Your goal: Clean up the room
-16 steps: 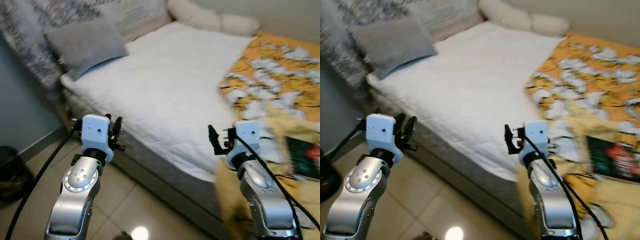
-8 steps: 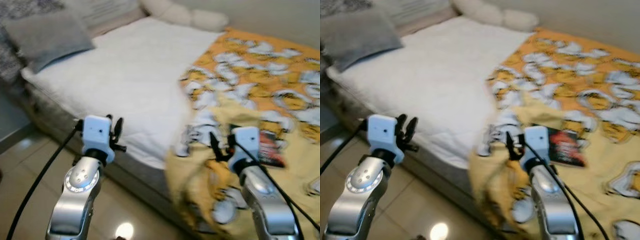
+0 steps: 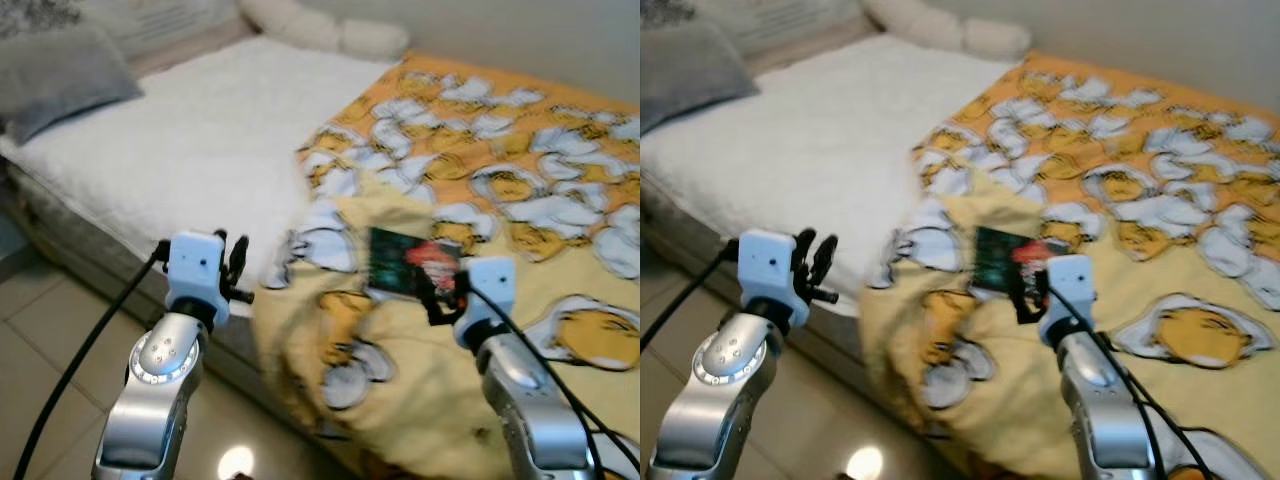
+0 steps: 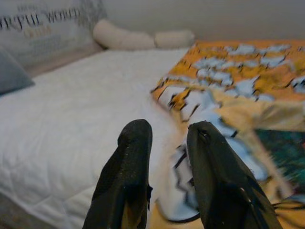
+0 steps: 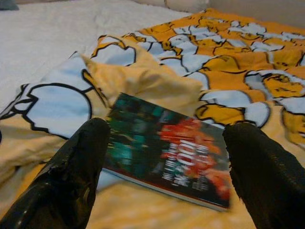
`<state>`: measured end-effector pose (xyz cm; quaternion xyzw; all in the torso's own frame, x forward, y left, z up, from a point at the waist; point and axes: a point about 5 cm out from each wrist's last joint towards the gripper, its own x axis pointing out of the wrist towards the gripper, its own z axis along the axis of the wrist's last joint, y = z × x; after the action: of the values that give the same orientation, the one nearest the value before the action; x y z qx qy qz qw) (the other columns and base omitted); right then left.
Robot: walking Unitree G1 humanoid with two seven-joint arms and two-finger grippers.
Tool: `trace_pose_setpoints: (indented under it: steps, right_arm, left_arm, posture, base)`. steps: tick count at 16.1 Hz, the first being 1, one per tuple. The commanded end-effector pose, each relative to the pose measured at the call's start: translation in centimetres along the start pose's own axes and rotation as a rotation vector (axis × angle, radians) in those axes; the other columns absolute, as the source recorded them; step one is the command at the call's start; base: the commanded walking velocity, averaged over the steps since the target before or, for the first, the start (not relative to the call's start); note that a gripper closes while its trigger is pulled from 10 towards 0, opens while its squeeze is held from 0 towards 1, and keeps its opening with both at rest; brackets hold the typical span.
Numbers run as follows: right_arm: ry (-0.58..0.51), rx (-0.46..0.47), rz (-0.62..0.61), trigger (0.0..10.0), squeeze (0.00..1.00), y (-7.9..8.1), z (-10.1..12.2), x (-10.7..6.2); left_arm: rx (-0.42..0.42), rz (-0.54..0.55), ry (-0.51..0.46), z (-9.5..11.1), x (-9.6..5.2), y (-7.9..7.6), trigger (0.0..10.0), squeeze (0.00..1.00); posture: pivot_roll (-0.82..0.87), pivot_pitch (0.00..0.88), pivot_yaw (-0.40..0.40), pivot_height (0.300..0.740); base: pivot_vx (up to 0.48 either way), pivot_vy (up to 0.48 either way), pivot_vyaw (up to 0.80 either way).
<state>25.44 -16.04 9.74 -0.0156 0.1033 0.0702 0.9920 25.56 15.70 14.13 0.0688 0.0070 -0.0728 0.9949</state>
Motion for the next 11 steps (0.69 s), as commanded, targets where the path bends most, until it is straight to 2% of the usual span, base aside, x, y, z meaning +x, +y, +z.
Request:
trace_pose_setpoints:
  steps: [1,2,4,6,7,9,11]
  right_arm:
    - [-0.005,0.032,0.053,10.0,0.00,0.9,0.2,0.2]
    - [0.002,0.076,0.092,10.0,0.00,1.2,0.2,0.3]
    - [0.012,0.180,0.088,10.0,0.00,1.0,0.3,0.6]
    - [0.035,0.245,0.099,10.0,0.00,0.6,0.3,0.9]
    - [0.039,0.237,0.112,10.0,0.00,0.5,0.3,0.9]
    - [0.054,0.163,0.153,10.0,0.00,0.5,0.3,0.9]
    - [0.094,0.172,0.188,10.0,0.00,0.9,0.0,0.9]
  left_arm:
    - [0.017,0.017,0.003,0.0,-0.1,0.5,10.0,0.00]
    - [-0.026,0.023,0.021,-0.3,-0.2,0.5,10.0,0.00]
    - [0.028,-0.007,0.024,-0.4,-0.3,0.2,10.0,0.00]
    - [0.026,-0.011,0.035,-0.6,-0.3,0.0,10.0,0.00]
    - [0.026,-0.012,0.037,-0.6,-0.3,-0.1,10.0,0.00]
    - [0.039,-0.025,0.030,-0.5,-0.3,-0.4,10.0,0.00]
    - [0.033,-0.029,0.028,-0.5,-0.2,-0.5,10.0,0.00]
  posture:
    - [0.03,0.000,-0.008,0.740]
    - [0.03,0.000,-0.009,0.740]
    - [0.03,0.000,-0.009,0.740]
    - [0.03,0.000,-0.013,0.740]
    - [0.02,0.000,-0.014,0.740]
    - [0.02,0.000,-0.018,0.740]
    - [0.02,0.000,-0.016,0.740]
  base:
    - [0.000,-0.409,0.00]
    - [0.000,0.000,0.00]
    - [0.000,0.000,0.00]
    - [0.000,0.000,0.00]
    - [0.000,0.000,0.00]
    - [0.000,0.000,0.00]
    - [0.000,0.000,0.00]
